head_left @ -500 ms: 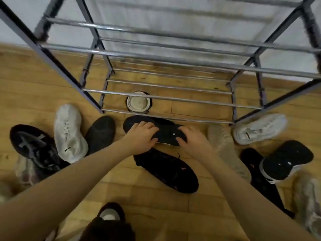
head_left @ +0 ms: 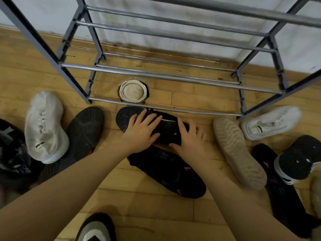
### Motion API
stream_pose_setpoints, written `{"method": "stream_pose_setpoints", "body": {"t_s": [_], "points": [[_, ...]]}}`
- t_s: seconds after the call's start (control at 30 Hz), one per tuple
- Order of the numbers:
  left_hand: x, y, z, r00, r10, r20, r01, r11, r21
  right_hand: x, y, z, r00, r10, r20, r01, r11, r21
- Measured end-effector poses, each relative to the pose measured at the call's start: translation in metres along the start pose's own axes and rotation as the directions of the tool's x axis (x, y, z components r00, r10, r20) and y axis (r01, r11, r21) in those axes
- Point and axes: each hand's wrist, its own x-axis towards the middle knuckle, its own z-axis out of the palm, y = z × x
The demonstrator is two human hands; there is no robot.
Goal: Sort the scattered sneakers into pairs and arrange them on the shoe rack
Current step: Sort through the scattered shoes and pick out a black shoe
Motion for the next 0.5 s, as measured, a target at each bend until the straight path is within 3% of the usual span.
{"method": "stream_pose_setpoints", "body": {"t_s": [0.13, 0.27, 0.4, 0.5], "points": [[-0.016, 0.007, -0.003, 0.992, 0.11, -0.062, -0.106, 0.993, 0.06, -0.034, 0.002, 0.008, 0.988, 0.003, -0.157, 0.015, 0.993, 0.113], [-0.033, 0.015, -0.012, 0.975, 0.109, -0.193, -0.102, 0.994, 0.047, -0.049, -0.004, 0.004, 0.976, 0.035, -0.216, 0.039, 0.944, 0.328], [-0.076, 0.018, -0.007, 0.948, 0.029, -0.317, -0.034, 0.999, -0.011, -0.066, -0.014, -0.005, 0.869, -0.046, -0.493, 0.187, 0.952, 0.241], [-0.105, 0.012, 0.006, 0.929, -0.07, -0.362, 0.051, 0.997, -0.062, -0.067, -0.022, -0.005, 0.825, -0.123, -0.551, 0.222, 0.968, 0.116]]}}
